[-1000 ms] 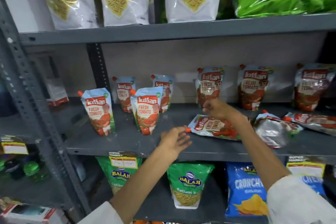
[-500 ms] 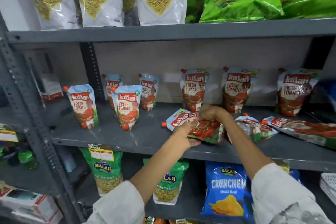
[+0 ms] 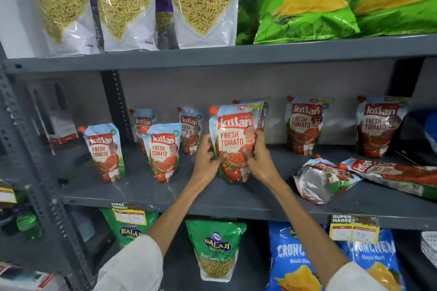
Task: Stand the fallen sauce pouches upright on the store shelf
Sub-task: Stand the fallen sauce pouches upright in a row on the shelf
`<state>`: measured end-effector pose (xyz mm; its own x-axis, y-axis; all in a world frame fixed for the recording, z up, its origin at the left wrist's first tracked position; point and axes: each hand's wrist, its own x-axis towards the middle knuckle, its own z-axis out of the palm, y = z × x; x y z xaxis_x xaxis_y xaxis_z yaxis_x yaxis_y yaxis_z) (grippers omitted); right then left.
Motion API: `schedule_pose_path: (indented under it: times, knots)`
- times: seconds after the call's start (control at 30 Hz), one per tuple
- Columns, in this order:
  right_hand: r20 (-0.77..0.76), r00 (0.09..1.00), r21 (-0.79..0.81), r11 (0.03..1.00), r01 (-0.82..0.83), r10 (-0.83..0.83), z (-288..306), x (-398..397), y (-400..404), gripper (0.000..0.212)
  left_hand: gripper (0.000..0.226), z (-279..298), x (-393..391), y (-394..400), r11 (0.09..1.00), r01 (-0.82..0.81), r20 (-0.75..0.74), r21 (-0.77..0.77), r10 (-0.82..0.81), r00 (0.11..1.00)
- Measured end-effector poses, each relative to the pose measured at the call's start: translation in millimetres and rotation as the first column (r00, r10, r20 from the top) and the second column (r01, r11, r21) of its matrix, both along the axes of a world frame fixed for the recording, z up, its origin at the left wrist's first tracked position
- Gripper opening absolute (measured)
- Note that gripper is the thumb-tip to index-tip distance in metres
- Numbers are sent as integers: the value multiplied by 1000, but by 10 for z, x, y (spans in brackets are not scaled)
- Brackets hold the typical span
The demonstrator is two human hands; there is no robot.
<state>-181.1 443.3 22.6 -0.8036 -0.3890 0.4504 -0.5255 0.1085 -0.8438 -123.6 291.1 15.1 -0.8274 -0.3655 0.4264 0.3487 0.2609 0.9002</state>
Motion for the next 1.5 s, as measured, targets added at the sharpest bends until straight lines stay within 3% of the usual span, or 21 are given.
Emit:
schedule_pose_path:
  times: [0.23,0.33,0.4,0.5,0.63,0.7,0.77,0.83,0.9,1.0,1.07,1.17,1.23,1.3,1.4,1.5]
  knots:
    - [48,997,58,996,61,-63,-212,53,-49,47,53,-290,-50,-132,999,44,83,-22,-42,996]
    - [65,994,129,989,77,-86,-157,116,42,47,56,-357,26,-25,993,-110,5,-34,110,994]
    - [-2,982,114,976,186,-187,-84,123,220,37,43,-398,93,84,958,-277,-127,-69,267,955]
    - [-95,899,-5,903,430,-428,69,104,654,4,25,-300,175,368,963,-254,-213,-95,229,950]
    - [-63,693,234,665,710,-718,287,69,1482,47,16,-12,59,765,986,24,-82,-163,-38,996]
    - [43,633,471,575,669,-773,244,-34,1865,58,17,110,-58,983,978,123,71,-167,-112,991]
    - [159,643,638,575,512,-749,133,-107,2064,67,25,184,-252,1165,970,183,240,-157,-142,960]
    - [315,627,618,655,435,-713,6,-152,2150,74,34,266,-410,1371,970,230,414,-81,-177,893]
    - [376,628,579,702,415,-682,-56,-201,2148,75,43,333,-521,1580,963,263,581,61,-248,775]
    - [371,684,605,722,335,-628,-48,-240,2069,70,26,345,-609,1774,924,331,747,190,-355,562]
    - [344,722,615,725,309,-600,-50,-264,2061,61,24,301,-685,1789,897,360,780,257,-412,470]
    - [462,721,555,802,219,-517,-55,-282,2145,44,37,242,-823,1719,886,358,787,294,-437,435]
    - [537,728,488,861,144,-427,-75,-298,2193,40,29,235,-706,1746,847,387,753,365,-513,411]
    - [590,749,375,924,79,-303,-91,-342,2243,41,24,160,-556,1792,813,406,697,417,-573,432]
    - [601,792,196,981,-15,-108,-141,-346,2230,24,32,33,-358,1820,876,358,617,323,-482,623]
    - [494,869,51,999,-1,-24,-86,-242,2121,11,36,28,-236,1770,922,317,488,222,-387,783]
